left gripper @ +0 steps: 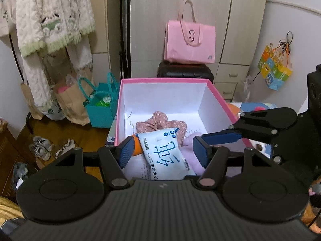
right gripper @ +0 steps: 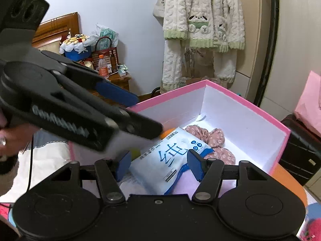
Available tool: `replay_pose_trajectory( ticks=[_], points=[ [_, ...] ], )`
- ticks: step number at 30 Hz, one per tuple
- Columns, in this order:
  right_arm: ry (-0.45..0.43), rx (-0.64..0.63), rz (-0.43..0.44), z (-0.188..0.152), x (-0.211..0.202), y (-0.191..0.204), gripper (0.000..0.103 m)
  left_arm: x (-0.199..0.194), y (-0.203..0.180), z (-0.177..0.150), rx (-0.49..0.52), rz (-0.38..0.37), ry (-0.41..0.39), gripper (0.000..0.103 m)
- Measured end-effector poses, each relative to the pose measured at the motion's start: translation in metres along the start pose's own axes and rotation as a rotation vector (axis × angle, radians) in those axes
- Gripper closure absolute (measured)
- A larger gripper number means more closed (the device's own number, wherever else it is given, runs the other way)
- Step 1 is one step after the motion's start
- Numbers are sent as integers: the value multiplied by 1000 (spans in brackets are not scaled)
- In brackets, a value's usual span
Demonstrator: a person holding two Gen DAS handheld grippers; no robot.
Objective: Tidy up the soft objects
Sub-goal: 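Lower the pack into the box and open the left tool, then withdraw the left tool while the right tool moves toward the pink pom-pom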
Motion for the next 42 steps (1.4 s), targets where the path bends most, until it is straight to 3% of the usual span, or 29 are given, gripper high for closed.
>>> replay_pose_trajectory(
  ticks=[10, 24, 30, 42],
  points=[
    [-5, 10, -88, 0, -59, 2, 36, -43, -32, 0, 31, -145, -5, 40],
    [-64, 90, -180, -39, -162, -10, 36, -86, -94, -9, 136, -256, -3, 40],
    [-144, 143, -210, -62, -203, -26, 35, -90, -126, -13, 178, -261, 19, 40],
    [-148, 249, -281, -115, -233, -83, 35, -59, -200, -27, 245, -328, 102, 40]
  ],
)
Point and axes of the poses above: each gripper's, at about its wrist camera, not at the fingertips, and x roughly the way its jaws point, y to its left, z to its top, the point moved 9 cm from there along x, roughly the way its jaws point
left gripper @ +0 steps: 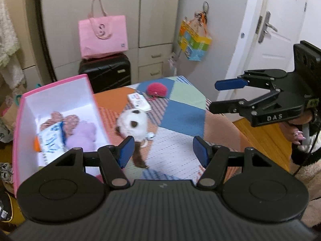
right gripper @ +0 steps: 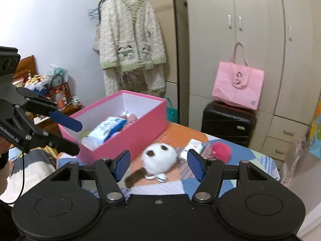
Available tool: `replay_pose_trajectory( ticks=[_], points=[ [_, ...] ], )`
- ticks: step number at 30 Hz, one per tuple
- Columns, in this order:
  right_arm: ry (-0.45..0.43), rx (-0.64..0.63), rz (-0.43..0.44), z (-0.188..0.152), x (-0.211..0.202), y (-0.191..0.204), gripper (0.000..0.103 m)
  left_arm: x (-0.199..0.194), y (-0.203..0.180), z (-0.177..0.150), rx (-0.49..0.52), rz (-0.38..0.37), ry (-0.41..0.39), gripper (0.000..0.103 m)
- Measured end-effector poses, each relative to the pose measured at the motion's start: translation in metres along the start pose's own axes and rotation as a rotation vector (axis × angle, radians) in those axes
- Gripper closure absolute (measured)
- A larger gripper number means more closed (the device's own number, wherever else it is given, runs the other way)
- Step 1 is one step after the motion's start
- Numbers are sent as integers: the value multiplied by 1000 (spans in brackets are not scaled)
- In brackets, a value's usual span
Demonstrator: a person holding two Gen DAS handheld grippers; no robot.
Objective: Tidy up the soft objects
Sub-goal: 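Withdraw the left tool while the right tool moves toward the pink pom-pom, then grasp the pink pom-pom with the right tool while the left tool grasps the white tissue pack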
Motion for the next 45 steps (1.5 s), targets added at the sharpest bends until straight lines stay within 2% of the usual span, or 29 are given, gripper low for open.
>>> replay_pose_trajectory(
  ticks=[3, 5, 9, 12, 16, 19, 23, 26, 31, 36, 38, 45],
  points=[
    [-25, -29, 34, -10, 2, -9, 34, 18, -12, 4, 10, -16, 18, 40],
    [-25, -14, 68, -19, 10, -17, 33, 33, -15, 8, 17, 6, 22, 40],
    [-32, 1, 37, -29, 26, -38, 33, 59, -16, 18, 52, 79, -15, 40],
    [-49, 2, -10, -33, 34, -57, 33, 75, -15, 24, 45, 50, -39, 40],
    [-140, 32, 37, -33, 42, -77, 33, 99, -6, 33, 26, 56, -52, 40],
    [-152, 80, 48, -34, 60, -94, 33, 119, 0, 38, -2, 73, -57, 40],
    [-131, 84, 19, -32, 85, -112, 33, 150, 3, 44, -15, 98, -43, 40],
    [-107, 80, 5, -29, 105, -126, 33, 171, 5, 48, 13, 155, -45, 40],
    [-59, 138, 54, -26, 135, -147, 33, 202, 18, 53, 29, 261, -46, 40],
    [-6, 176, 59, -27, 169, -165, 33, 227, 39, 59, -84, 297, -12, 41],
    [14, 186, 62, -29, 179, -169, 33, 233, 47, 62, -117, 335, -14, 42],
    [62, 173, 57, -34, 199, -171, 33, 248, 57, 57, -141, 418, 21, 43]
  ],
)
Point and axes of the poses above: each gripper's, at about its wrist camera, not at the fingertips, and x roughly the way its jaws point, y to its left, z to its top, the point moved 9 cm from there along x, roughly the way its jaws point
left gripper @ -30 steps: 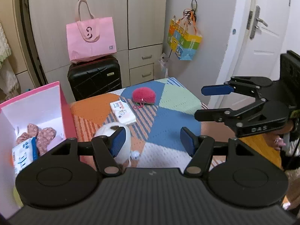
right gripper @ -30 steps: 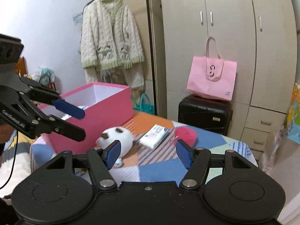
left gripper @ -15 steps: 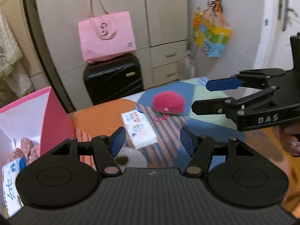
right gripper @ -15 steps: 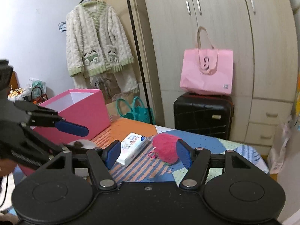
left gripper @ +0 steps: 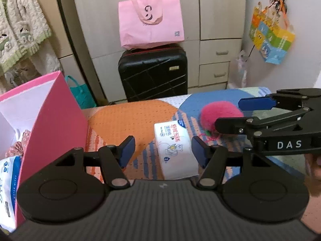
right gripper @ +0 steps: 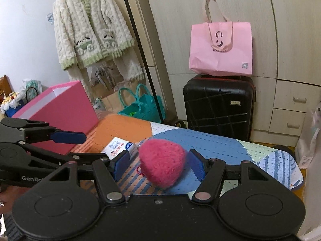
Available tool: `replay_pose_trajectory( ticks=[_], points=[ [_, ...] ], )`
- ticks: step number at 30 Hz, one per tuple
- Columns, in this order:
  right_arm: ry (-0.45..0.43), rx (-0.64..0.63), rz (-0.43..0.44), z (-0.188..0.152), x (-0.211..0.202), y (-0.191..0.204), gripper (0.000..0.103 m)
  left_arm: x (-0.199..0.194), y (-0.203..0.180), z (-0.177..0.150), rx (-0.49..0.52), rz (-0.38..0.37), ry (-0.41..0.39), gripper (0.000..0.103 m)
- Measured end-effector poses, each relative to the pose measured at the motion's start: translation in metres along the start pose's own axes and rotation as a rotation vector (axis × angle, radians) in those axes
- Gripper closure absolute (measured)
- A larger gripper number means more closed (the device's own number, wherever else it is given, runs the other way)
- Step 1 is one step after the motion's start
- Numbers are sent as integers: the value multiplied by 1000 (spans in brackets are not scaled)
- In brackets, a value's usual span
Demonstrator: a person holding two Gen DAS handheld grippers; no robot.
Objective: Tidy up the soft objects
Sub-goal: 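Grasp the pink pom-pom with the right tool while the left tool grasps the white tissue pack, then lift the pom-pom with the right tool while the left tool lifts the tissue pack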
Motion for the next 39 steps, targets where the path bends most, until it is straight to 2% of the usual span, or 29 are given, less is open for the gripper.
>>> replay_pose_trajectory(
  ticks=[4, 6, 8, 10, 13, 15, 16, 24, 25, 26, 28, 39],
  points=[
    [22, -6, -13, -3, 5, -6, 35, 13, -2, -9, -45, -57, 48, 43],
    [45, -8, 7, -5, 6, -5, 47, 15, -1, -11, -78, -60, 47, 42],
    [50, -27, 11, -7, 5, -1, 50, 16, -6, -13, -49, -46, 49, 45],
    [38, -66, -23, -6, 5, 0, 50, 22, -10, -16, -32, -47, 59, 45],
    [41, -71, -28, -6, 8, 1, 50, 22, -10, -16, -23, -25, 47, 47],
    [41, -71, -30, -6, 10, -1, 50, 21, -11, -16, -23, -35, 44, 58],
    [40, -72, -32, -6, 12, -2, 50, 21, -12, -17, -25, -47, 46, 59],
    [32, -74, -40, -5, 28, -7, 38, 21, -12, -17, -20, -49, 37, 59],
    [32, -81, -47, -5, 29, -7, 41, 21, -12, -17, -24, -52, 37, 60],
    [30, -87, -50, -5, 28, -6, 52, 20, -11, -17, -26, -54, 38, 60],
    [22, -95, -55, -5, 25, -5, 54, 19, -10, -17, -26, -58, 34, 62],
    [21, -25, -135, -19, -7, -8, 55, -4, -15, -16, -47, -133, -46, 63]
  ],
)
Point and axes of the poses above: each gripper's, at about its wrist camera, not at the fingertips, and x roughly the way its jaws point, y to its left, z to its top, the point moved 9 cm from there along x, roughly the way its jaws point
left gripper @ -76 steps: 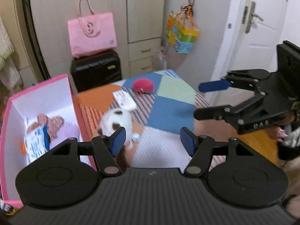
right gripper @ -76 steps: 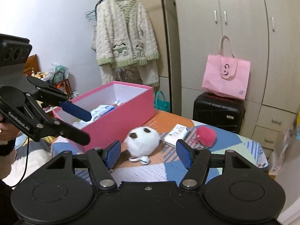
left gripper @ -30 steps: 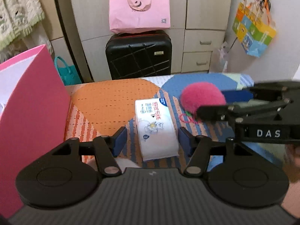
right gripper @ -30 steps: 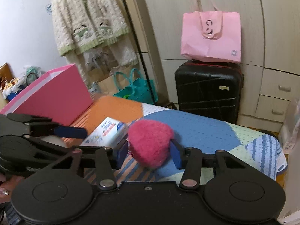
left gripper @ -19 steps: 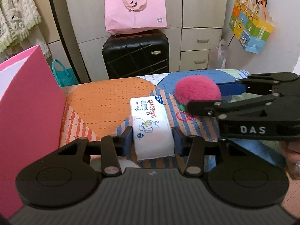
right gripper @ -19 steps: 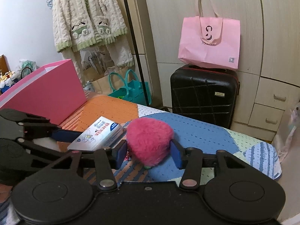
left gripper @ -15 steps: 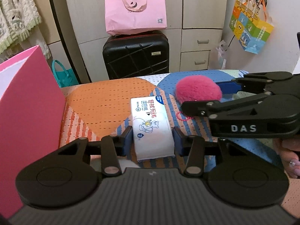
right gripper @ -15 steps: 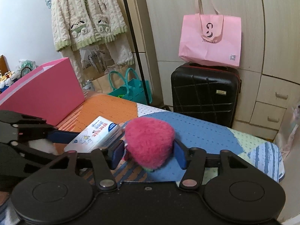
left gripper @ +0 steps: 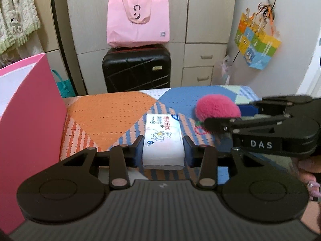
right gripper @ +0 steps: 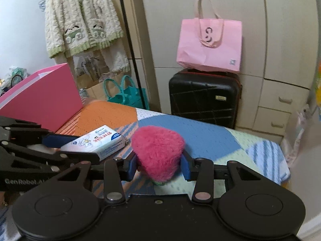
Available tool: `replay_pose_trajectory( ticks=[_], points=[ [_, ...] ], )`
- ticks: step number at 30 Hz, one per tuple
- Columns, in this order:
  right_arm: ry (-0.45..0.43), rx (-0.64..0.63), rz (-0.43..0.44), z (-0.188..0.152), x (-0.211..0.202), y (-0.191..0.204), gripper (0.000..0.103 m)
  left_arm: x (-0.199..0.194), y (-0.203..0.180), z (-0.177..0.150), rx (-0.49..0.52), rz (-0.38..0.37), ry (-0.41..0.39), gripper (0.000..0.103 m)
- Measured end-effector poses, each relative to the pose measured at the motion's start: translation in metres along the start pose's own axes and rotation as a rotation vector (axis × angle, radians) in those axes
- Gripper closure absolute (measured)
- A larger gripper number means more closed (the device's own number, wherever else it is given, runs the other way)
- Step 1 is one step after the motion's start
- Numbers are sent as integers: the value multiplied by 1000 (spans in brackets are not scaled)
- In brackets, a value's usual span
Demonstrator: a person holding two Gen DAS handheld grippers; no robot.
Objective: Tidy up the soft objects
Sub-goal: 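Lift the pom-pom with the right tool while the left tool lifts the tissue pack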
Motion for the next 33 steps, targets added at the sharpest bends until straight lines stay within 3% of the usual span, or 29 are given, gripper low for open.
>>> replay_pose_trajectory(
  ticks=[8, 17, 20, 22, 23, 33],
  points=[
    [-10, 7, -57, -20, -34, 3, 55, -15, -11, -10, 26, -51, 3, 63],
    [-9, 14, -89, -31, -52, -1, 55, 8, -26, -16, 147, 17, 131, 53],
    [-12, 22, -85, -33, -55, -1, 55, 16, -22, -14, 107, 21, 150, 49],
    [-12, 24, -83, -34, -58, -1, 55, 16, -20, -14, 93, 5, 157, 53],
    [-12, 25, -83, -35, -59, -1, 55, 15, -21, -15, 99, -10, 155, 64],
    [-2, 49, -88, -44, -71, 9, 55, -9, -28, -19, 69, -63, 109, 64]
  ],
)
Point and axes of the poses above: each gripper's, at about its wrist camera, not at the fingertips, and x roughly the way its jaws point, y to its left, z to its top, the point moved 9 cm from there along x, roughly the way its jaws point
